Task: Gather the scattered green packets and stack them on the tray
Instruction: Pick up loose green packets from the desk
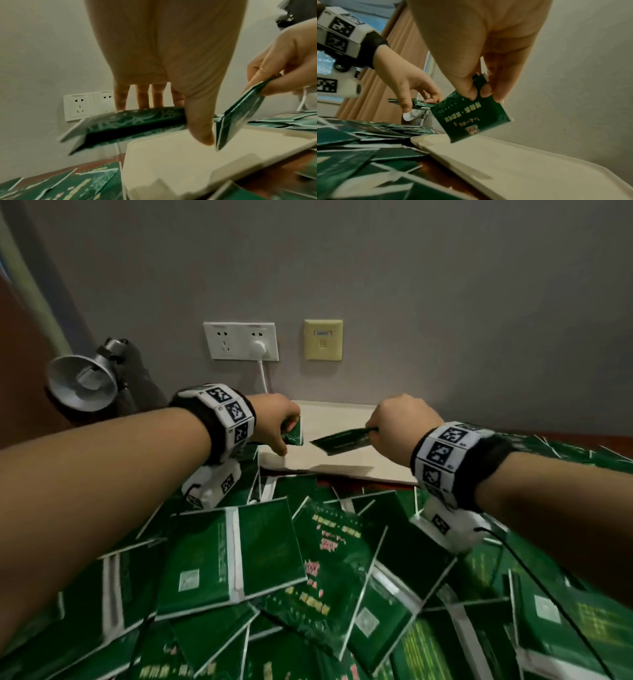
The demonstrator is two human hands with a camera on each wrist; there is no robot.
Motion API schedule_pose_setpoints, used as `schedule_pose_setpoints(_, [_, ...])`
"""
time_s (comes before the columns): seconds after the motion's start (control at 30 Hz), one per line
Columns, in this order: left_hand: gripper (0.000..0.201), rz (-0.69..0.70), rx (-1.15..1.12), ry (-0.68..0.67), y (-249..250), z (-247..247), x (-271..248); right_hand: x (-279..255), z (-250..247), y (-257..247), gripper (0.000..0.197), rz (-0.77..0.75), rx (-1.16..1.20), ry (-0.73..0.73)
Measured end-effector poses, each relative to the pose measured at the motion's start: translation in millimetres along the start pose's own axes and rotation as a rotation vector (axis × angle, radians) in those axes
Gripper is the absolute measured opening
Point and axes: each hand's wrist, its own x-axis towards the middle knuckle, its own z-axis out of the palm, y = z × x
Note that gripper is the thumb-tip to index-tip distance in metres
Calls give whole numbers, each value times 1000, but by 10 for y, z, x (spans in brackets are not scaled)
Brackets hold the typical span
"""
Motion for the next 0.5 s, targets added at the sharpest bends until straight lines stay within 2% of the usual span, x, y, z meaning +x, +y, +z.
schedule_pose_setpoints(0.23, [38,-37,-38,-14,-200,22,810,871,107,24,21,14,-19,30])
schedule_pose_setpoints(0.3, [41,-24,-9,-40,-211,110,995,987,224,37,19,-6,-103,-81])
schedule_pose_setpoints(0.33, [51,-24,33,-59,-224,199,1086,1020,322,46,17,-11,-174,-164])
schedule_pose_setpoints(0.4, [71,-42,149,-81,-250,365,1221,1104,550,56,28,-10,-316,-329])
schedule_pose_setpoints(0.43, [74,-51,200,-84,-256,419,1263,1144,625,34,36,-12,-371,-401])
schedule_pose_setpoints(0.5, [73,-60,247,-93,-273,487,1347,1192,711,-34,47,-25,-324,-406])
